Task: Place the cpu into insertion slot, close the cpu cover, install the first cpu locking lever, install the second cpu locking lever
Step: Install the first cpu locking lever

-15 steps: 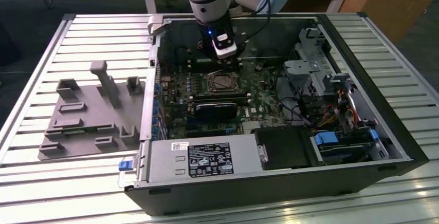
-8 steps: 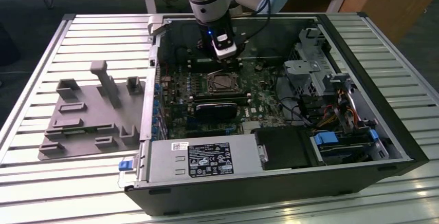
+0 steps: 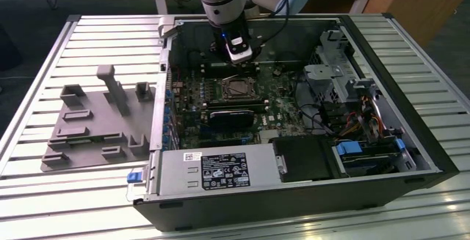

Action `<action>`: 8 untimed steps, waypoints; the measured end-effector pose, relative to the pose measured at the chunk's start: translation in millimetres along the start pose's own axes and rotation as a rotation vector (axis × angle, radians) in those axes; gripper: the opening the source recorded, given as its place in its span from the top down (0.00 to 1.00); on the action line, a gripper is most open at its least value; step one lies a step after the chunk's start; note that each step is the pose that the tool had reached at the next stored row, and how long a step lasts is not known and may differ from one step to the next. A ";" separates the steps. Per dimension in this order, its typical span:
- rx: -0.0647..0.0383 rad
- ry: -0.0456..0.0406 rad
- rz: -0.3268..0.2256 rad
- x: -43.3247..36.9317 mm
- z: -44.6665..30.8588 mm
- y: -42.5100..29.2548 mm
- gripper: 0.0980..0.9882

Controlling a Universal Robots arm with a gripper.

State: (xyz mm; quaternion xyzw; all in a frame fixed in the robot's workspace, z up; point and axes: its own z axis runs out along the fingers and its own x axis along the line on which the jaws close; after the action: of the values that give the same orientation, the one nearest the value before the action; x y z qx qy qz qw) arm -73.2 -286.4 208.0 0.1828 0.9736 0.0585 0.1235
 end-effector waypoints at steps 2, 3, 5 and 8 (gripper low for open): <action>-0.002 0.0006 0.000 0.7 -0.1 -0.3 1.00; -0.002 0.0009 0.000 1.0 -0.1 -0.4 1.00; -0.005 0.0017 0.001 1.4 0.0 -0.6 1.00; -0.005 0.0017 0.001 1.8 0.3 -0.8 1.00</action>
State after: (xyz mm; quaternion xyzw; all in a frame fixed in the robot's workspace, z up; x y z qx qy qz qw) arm -75.1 -286.4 207.2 0.1828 0.9735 0.0611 0.1231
